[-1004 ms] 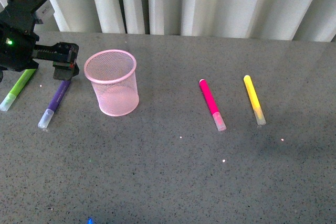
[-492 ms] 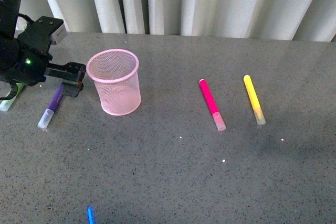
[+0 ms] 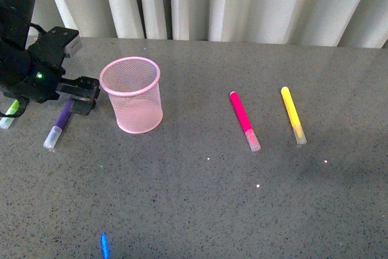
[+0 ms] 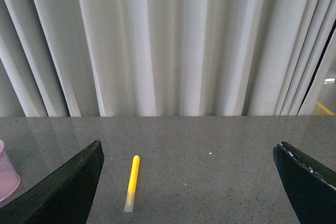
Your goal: Insert purple and pink pens into pink cup
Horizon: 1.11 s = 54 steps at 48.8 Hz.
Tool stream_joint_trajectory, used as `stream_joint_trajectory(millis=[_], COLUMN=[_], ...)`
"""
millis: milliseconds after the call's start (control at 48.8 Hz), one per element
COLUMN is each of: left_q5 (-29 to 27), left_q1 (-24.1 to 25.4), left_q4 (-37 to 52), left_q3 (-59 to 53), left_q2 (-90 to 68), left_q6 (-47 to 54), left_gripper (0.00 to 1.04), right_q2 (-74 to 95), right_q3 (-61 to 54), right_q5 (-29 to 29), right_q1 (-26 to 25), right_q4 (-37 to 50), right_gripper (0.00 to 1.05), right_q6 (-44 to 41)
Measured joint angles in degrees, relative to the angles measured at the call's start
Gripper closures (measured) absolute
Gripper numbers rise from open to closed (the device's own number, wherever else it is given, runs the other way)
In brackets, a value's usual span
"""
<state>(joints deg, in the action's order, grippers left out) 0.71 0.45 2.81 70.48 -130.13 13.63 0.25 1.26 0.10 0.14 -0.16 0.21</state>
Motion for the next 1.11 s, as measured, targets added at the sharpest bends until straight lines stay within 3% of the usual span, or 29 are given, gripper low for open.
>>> stream_joint_trajectory(millis=[287, 369, 635, 840, 1004, 1106], left_q5=[0.42, 1.27, 9.64, 19.19, 16.68, 9.99], left_q1=[1.01, 1.55, 0.98, -8.11, -16.44, -20.79], left_q4=[0.26, 0.28, 8.02, 33.68, 51.01, 60.83], left_q3=[-0.13, -0.33, -4.09, -18.05, -26.93, -29.2], left_q2=[0.37, 1.6, 14.08, 28.52, 28.09, 23.82], left_q6=[-2.36, -3.76, -10.01, -23.06, -29.0, -29.83], left_gripper=[0.79, 0.91, 0.92, 0.92, 0.92, 0.92], right_q2=[0.0, 0.0, 0.0, 0.0, 0.0, 0.0], right_q3=[0.0, 0.0, 0.0, 0.0, 0.0, 0.0], right_q5=[0.0, 0.0, 0.0, 0.0, -0.02, 0.0], right_q1=[0.0, 0.0, 0.0, 0.0, 0.0, 0.0], right_q4=[0.0, 0.0, 0.0, 0.0, 0.0, 0.0], right_gripper=[0.07, 0.07, 0.07, 0.07, 0.07, 0.07], right_q6=[0.0, 0.0, 0.0, 0.0, 0.0, 0.0])
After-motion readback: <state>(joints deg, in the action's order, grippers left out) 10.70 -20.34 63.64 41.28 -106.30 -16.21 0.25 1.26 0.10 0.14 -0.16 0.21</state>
